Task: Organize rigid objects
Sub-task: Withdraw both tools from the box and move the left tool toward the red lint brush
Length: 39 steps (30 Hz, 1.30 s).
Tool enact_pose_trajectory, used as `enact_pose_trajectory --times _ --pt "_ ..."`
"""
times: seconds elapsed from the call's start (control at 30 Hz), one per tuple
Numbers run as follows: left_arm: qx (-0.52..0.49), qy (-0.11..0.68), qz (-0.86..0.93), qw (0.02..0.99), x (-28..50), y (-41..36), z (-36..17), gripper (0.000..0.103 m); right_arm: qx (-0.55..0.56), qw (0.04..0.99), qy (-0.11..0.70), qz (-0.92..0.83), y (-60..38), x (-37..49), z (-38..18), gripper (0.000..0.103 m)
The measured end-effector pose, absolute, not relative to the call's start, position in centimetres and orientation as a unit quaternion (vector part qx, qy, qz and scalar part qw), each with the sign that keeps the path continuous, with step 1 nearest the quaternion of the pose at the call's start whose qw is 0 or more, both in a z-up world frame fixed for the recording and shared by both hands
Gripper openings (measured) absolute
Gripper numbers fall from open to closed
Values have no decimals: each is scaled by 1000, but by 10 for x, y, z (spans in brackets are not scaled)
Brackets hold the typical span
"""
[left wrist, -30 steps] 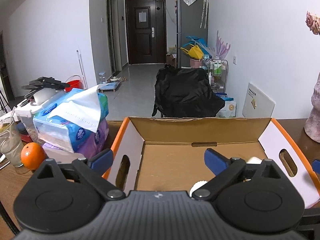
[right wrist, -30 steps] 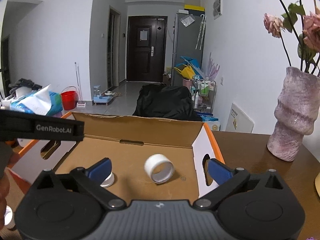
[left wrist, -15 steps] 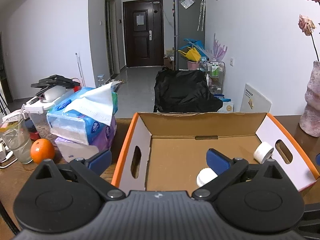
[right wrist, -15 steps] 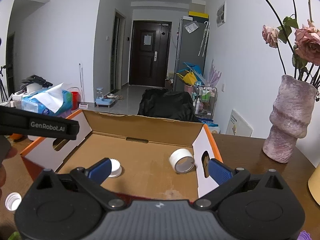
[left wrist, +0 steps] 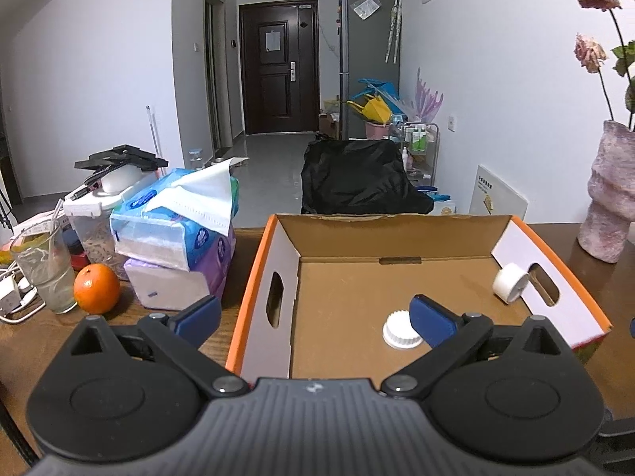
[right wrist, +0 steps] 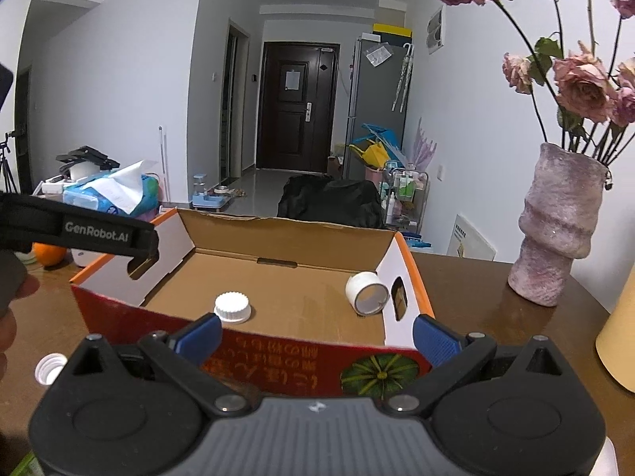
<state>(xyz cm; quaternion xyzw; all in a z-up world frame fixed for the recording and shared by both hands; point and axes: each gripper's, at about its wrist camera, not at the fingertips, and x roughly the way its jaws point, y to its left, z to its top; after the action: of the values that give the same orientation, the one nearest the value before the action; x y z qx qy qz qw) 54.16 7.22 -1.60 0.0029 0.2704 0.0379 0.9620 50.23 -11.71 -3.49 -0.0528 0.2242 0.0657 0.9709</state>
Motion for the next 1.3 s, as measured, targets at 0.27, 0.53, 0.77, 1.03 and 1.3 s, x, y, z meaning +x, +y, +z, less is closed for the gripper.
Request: enact_pose_trajectory --times 0.27,0.53,0.77,1.03,1.3 --pt "0 271 41 962 508 77 -7 103 -53 973 214 71 -121 463 -25 103" --pt "7 256 43 966 454 76 16 103 -53 975 201 80 -124 410 -14 103" --pt "5 247 47 968 405 74 26 103 -48 976 195 79 -134 365 -10 103" --pt "3 238 48 970 354 72 30 103 -44 978 190 76 -143 322 -9 103" --pt "-3 232 51 971 306 72 30 103 -43 979 185 77 -149 283 -9 103"
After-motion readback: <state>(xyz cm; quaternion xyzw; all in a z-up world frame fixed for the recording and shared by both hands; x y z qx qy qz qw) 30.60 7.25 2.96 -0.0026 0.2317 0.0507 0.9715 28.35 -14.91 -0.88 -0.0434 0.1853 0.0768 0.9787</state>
